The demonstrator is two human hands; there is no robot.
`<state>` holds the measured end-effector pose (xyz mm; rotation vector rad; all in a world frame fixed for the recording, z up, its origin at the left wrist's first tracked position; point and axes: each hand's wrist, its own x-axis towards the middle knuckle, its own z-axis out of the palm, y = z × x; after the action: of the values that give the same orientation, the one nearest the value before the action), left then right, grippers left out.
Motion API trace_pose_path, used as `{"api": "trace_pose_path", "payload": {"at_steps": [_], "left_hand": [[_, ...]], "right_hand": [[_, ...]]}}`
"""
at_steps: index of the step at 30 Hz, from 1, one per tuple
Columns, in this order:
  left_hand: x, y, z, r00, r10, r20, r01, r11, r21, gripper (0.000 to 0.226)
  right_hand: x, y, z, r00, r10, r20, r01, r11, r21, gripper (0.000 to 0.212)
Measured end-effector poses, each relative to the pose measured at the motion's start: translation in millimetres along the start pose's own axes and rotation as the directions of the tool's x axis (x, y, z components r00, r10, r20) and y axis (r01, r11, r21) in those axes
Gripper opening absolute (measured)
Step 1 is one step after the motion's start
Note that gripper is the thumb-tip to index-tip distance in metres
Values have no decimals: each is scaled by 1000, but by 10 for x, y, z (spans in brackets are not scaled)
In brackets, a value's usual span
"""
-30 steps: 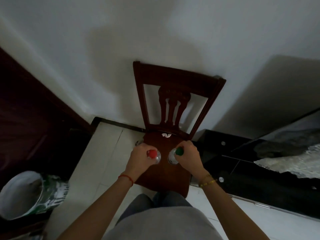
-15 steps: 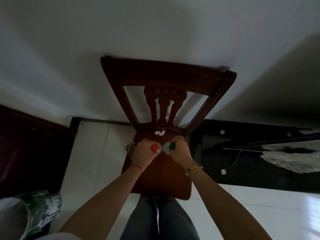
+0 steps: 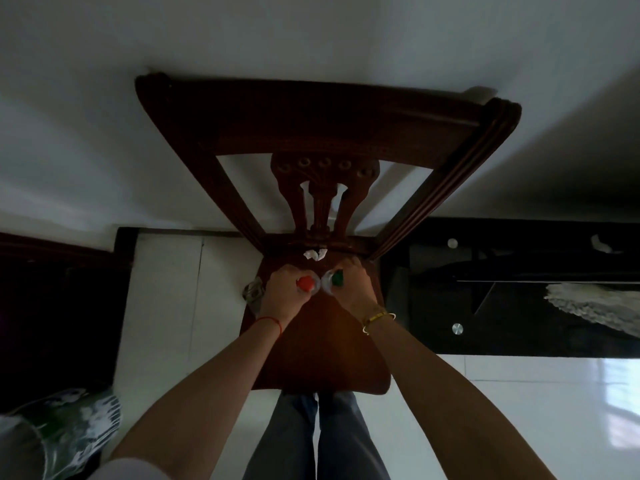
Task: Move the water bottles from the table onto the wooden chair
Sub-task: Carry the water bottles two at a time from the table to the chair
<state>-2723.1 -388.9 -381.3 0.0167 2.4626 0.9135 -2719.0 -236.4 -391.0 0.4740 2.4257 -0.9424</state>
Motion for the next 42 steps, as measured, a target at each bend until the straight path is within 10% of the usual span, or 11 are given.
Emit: {"api": "trace_pose_path", "payload": {"at_steps": [26,42], "left_hand": [[26,-83,-34,987,43,154,-67,986,152,52],[-1061,412,-1007,926,365,-96,-311,883,352,52]], "right_hand": [[-112,-39,15,997,51,49,-47,995,-89,50],[-1385,-337,-853,961,-173,-214,137,975,-174,56]]}}
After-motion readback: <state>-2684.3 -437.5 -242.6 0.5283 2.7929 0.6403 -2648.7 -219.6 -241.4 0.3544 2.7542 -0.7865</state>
